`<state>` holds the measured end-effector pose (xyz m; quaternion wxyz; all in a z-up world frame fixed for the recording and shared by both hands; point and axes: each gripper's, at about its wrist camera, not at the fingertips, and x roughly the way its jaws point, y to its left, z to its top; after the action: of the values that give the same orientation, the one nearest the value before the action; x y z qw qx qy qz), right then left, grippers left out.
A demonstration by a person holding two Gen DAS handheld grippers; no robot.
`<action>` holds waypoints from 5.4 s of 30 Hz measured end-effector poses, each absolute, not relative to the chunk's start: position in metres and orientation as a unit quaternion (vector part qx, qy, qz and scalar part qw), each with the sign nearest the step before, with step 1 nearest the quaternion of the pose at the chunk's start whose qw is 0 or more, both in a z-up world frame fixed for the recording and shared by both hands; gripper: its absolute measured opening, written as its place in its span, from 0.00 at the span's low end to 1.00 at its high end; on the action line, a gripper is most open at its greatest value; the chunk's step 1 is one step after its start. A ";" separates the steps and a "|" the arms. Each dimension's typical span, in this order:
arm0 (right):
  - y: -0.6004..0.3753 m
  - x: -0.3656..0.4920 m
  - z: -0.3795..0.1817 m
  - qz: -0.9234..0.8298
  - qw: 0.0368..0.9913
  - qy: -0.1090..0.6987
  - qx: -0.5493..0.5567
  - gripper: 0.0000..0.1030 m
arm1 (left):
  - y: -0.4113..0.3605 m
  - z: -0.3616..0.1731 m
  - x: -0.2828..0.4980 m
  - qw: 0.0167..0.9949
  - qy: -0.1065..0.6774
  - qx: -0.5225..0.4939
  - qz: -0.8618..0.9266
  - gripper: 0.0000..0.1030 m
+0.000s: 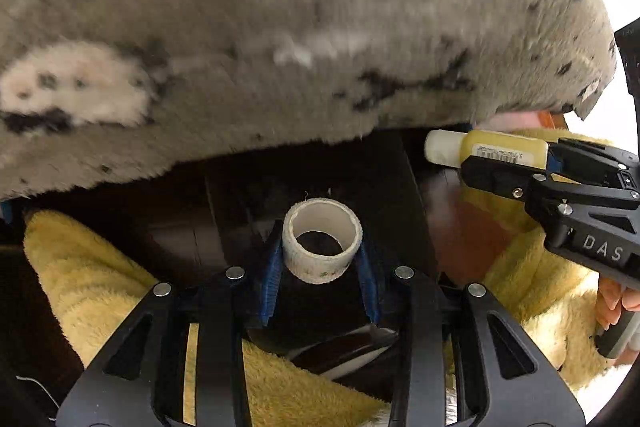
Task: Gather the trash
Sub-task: 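Carry both items below the bed edge and open both tools over the bin, then grasp the pink tin with the right tool while the left tool grasps the pipe-cleaner toy, then lower both held items below the bed edge and release them into the bin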
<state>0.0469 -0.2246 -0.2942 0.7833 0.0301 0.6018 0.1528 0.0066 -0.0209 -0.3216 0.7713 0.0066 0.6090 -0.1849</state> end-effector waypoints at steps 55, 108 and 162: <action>-0.287 0.073 -0.136 0.053 0.915 0.400 0.017 0.75 | 0.023 -0.141 0.047 0.907 0.406 0.025 -0.111 0.86; -0.290 0.218 -0.140 0.043 0.913 0.406 -0.002 0.69 | -0.004 -0.134 0.197 0.899 0.411 0.012 -0.151 0.24; -0.233 0.020 -0.260 0.127 0.823 0.553 0.030 0.69 | -0.015 -0.283 -0.012 0.795 0.579 0.022 -0.182 0.23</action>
<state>0.0199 -0.2330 -0.2598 0.8229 0.0300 0.5530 0.1270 -0.0119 -0.0146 -0.2833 0.7948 0.0220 0.5786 -0.1819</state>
